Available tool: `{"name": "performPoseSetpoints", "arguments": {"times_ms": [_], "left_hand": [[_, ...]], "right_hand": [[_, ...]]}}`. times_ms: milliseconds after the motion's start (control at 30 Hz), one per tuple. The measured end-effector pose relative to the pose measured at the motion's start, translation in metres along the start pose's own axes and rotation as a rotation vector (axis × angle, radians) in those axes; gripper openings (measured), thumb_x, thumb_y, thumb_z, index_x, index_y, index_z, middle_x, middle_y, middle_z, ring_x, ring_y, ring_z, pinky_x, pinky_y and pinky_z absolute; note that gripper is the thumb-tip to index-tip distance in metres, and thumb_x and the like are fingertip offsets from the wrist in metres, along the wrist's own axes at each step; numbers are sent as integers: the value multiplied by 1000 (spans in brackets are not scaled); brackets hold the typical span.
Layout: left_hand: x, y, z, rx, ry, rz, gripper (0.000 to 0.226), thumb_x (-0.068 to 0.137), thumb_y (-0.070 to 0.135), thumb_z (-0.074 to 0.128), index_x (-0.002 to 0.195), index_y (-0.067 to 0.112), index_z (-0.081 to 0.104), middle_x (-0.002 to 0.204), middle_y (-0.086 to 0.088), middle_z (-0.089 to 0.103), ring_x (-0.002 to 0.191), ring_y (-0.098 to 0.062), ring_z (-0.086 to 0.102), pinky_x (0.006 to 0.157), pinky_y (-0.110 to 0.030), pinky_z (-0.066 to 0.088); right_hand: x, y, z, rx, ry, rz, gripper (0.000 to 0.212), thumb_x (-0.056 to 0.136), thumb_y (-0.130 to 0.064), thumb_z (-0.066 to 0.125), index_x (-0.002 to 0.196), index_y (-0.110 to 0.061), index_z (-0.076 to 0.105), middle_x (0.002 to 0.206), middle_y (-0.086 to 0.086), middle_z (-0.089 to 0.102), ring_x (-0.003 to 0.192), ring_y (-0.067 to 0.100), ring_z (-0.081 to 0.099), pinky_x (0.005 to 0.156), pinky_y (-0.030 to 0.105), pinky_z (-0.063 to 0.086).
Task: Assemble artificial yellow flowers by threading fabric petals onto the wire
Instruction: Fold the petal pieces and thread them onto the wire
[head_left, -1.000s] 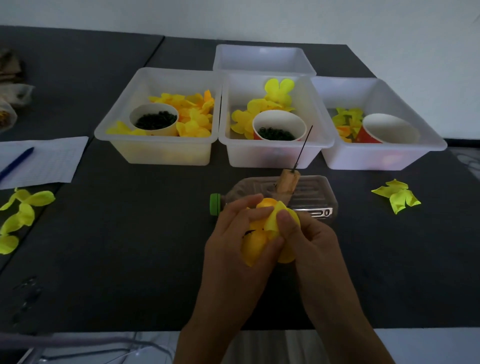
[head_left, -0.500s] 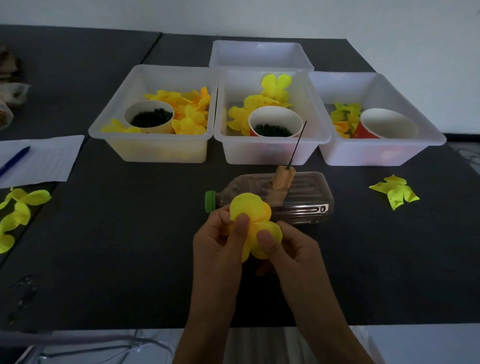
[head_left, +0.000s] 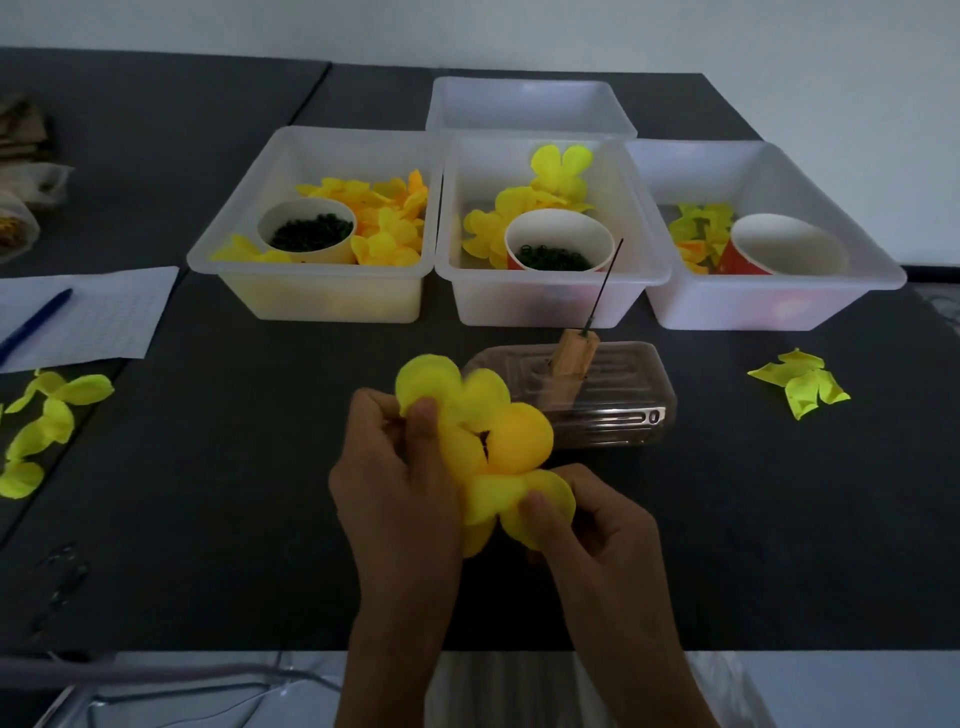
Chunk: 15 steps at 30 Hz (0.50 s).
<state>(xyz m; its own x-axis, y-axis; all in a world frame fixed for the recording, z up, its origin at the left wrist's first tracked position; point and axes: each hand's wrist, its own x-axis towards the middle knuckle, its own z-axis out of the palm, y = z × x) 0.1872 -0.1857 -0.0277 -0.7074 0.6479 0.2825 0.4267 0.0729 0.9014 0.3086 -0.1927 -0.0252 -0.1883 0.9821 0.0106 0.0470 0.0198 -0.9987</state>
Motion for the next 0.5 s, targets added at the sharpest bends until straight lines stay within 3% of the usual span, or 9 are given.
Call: {"name": "performPoseSetpoints", "arguments": {"times_ms": [67, 133, 200, 267, 333, 433, 500], "left_hand": [[14, -4, -8, -18, 35, -1, 25, 100, 24, 52, 77, 26, 43, 67, 7, 47, 62, 7, 52, 56, -7, 41], [28, -8, -15, -103, 24, -37, 16, 101, 28, 48, 85, 26, 49, 77, -3, 57, 71, 1, 58, 64, -13, 47], [37, -8, -18, -163, 4, -98, 12, 101, 31, 46, 91, 29, 51, 91, -16, 63, 86, -24, 65, 78, -42, 55], [44, -2, -17, -183, -6, -132, 13, 102, 31, 45, 91, 31, 52, 95, -19, 64, 89, -34, 63, 80, -53, 53], [51, 5, -10, -217, -57, -141, 14, 103, 31, 44, 95, 28, 55, 92, -16, 63, 86, -23, 64, 76, -42, 54], [68, 26, 8, -246, -140, -110, 18, 104, 26, 43, 104, 16, 58, 75, 0, 63, 65, 5, 61, 56, -8, 44], [86, 49, 23, -259, -188, -34, 18, 103, 22, 45, 103, 10, 59, 76, -1, 64, 65, 4, 62, 56, -11, 45]], "right_hand": [[-4, 3, -3, -12, -5, -1, 25, 87, -33, 66, 78, -10, 68, 77, 7, 64, 70, 19, 61, 63, 36, 52], [-8, 6, -8, 2, -17, 22, 27, 78, -38, 66, 77, -11, 68, 77, 6, 64, 69, 14, 60, 61, 27, 50], [-10, 8, -13, 23, -34, 45, 34, 74, -45, 67, 75, -11, 69, 76, 5, 64, 66, 11, 59, 60, 23, 49], [-9, 9, -19, 67, -39, 79, 28, 82, -39, 73, 72, -13, 71, 72, 3, 63, 63, 9, 58, 57, 21, 48], [-8, 10, -25, 104, -52, 110, 21, 79, -30, 67, 70, -12, 71, 68, 2, 62, 60, 10, 57, 54, 21, 48], [-3, 12, -32, 116, -67, 158, 27, 71, -33, 62, 70, -8, 71, 68, 5, 63, 58, 12, 57, 54, 22, 49], [1, 11, -35, 135, -45, 193, 24, 68, -40, 64, 69, -19, 75, 69, 3, 66, 58, 9, 60, 54, 22, 51]]}}
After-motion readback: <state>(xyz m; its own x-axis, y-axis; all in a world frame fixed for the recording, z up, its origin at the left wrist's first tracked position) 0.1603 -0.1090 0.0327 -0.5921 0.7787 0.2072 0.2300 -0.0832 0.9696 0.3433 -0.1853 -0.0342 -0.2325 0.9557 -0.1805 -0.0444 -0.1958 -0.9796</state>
